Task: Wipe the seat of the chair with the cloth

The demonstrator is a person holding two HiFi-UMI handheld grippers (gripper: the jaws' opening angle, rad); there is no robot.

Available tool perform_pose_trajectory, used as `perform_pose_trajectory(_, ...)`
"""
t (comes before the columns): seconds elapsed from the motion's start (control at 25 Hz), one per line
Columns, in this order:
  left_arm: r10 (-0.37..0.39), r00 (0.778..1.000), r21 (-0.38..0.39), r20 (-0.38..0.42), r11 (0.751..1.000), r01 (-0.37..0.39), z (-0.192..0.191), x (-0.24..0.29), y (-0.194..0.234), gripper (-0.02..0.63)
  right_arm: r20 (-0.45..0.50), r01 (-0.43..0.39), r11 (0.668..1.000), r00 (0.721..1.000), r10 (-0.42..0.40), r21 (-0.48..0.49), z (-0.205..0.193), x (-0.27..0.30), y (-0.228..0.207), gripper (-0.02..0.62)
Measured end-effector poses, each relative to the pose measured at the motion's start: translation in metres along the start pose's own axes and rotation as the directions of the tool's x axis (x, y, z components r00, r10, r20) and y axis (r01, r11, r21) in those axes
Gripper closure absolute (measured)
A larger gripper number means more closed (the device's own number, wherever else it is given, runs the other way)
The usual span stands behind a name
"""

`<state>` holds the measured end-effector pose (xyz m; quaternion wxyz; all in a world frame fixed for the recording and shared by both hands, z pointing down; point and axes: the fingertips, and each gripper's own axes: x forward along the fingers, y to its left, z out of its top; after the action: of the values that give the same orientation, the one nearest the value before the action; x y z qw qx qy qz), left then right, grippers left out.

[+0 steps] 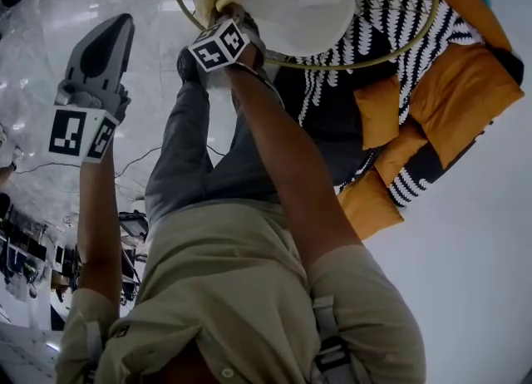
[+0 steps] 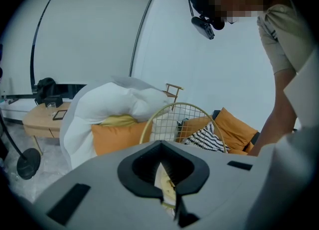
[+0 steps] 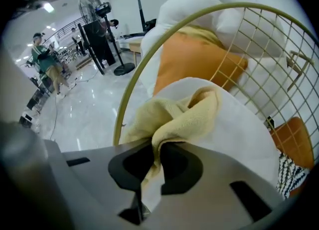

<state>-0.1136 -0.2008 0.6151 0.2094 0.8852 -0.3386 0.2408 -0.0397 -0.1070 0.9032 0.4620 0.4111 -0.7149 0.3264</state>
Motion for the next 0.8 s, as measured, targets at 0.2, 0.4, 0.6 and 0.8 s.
perform_pose_trajectory(0.2,-0.027,1.000,0.008,-0.003,1.000,0.027,0.003,0.009,-0.005,0.591,-0.096,0.053,0.997,0.994,-0.048,0.053,-0.056,-0.004,-0.039,0.555)
perform_pose_trajectory(0.4,-0.051,0.999,0.039,0.006,0.998,0.051,0.022,0.011,-0.018,0.592,-0.239,0.195,0.966,0.959,-0.152,0.167,-0.153,-0.042,-0.128,0.555)
perform_pose_trajectory(0.6,-0.077,0.997,0.068,0.015,0.995,0.076,0.040,0.012,-0.030,0.592,-0.354,0.368,0.894,0.896,-0.267,0.256,-0.203,-0.091,-0.197,0.555)
perform_pose_trajectory(0.8,-0.105,0.993,0.112,0.053,0.989,0.098,0.073,0.003,-0.042,0.592,-0.373,0.425,0.841,0.880,-0.295,0.335,-0.203,-0.119,-0.210,0.555)
